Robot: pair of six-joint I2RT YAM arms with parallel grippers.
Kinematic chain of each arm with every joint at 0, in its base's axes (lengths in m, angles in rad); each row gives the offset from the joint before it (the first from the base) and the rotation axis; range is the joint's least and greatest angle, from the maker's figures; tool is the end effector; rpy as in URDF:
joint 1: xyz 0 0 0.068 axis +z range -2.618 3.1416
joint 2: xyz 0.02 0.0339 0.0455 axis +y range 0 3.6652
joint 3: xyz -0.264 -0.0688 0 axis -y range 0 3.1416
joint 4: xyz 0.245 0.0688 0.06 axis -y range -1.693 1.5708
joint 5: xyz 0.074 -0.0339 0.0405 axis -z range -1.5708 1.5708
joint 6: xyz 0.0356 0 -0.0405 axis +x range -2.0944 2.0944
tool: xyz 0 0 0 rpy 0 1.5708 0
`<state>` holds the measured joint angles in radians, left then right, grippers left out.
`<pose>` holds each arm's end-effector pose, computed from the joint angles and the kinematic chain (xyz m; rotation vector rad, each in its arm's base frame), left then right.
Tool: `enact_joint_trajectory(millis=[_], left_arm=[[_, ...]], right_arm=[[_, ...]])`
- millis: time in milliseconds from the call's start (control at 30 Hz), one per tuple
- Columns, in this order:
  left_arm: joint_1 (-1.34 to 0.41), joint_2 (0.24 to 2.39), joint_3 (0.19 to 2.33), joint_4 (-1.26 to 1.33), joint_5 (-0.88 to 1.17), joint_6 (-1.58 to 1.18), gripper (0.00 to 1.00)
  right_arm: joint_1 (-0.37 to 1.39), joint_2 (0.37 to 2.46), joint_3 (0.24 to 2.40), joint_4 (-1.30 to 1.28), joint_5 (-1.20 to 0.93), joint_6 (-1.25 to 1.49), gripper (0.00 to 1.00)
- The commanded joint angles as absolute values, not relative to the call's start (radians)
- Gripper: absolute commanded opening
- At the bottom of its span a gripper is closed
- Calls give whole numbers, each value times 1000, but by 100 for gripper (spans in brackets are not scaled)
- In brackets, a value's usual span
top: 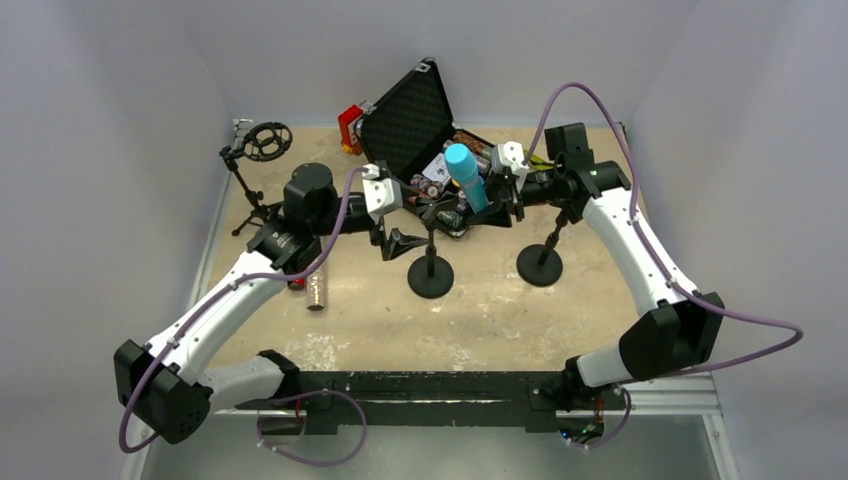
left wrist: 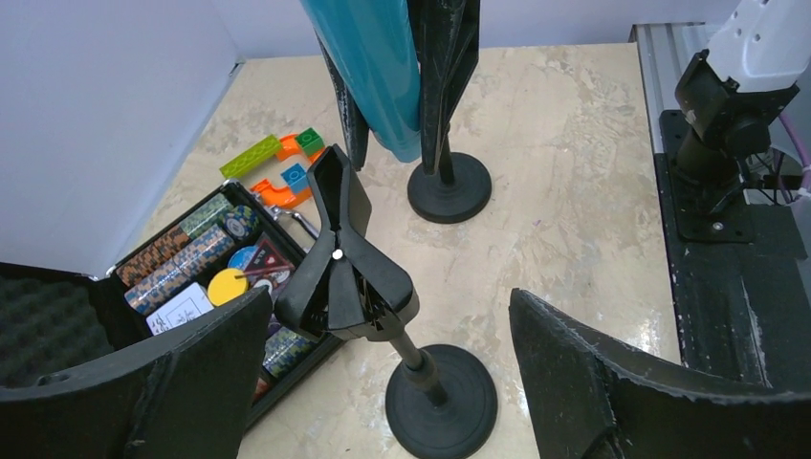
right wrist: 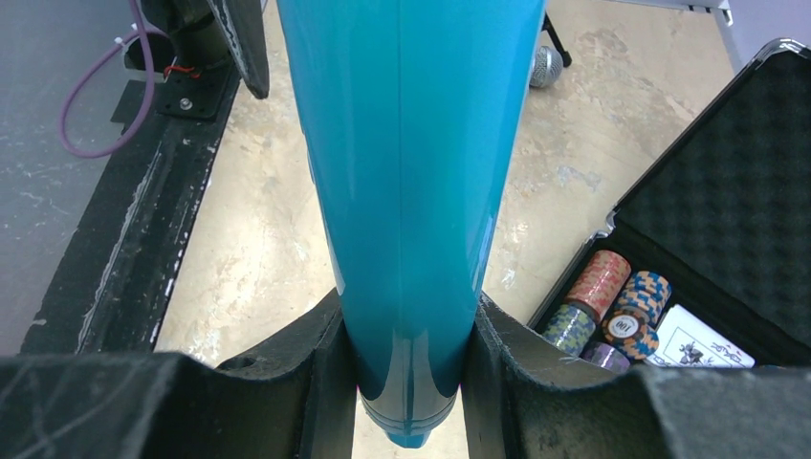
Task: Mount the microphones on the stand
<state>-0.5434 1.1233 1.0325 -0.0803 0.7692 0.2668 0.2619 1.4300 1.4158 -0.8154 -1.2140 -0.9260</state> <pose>0.2040 -0.1522 0.3721 1.1863 1.3161 -0.8670 0.2687 0.1066 0.3676 -1.4797 1.2803 1.0010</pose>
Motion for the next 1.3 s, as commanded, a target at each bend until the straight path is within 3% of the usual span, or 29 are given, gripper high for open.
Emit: enact_joint_trajectory(millis=[0, 167, 333, 533, 700, 800, 1267], left_arm=[[-536, 1158, 1075, 27, 767, 284, 97], [-535, 1198, 1075, 87, 745, 253, 95], [-536, 1226, 1073, 87, 724, 224, 85], [-536, 1250, 1065, 88, 687, 166, 62], [-537, 1256, 1065, 83, 679, 133, 28], [-536, 1248, 1052, 86, 680, 117, 20], [-536, 1217, 984, 179, 712, 35, 17]], right_arm=[[264, 1464, 1487, -807, -1247, -943, 0], [264, 1517, 1522, -806, -1249, -937, 0], [263, 1540, 1517, -779, -1247, -930, 0], [266, 1549, 1493, -743, -1250, -928, 0], [273, 1557, 1486, -733, -1257, -943, 0], [283, 1554, 1465, -718, -1262, -948, 0], [358, 1596, 1392, -683, -1315, -1003, 0]])
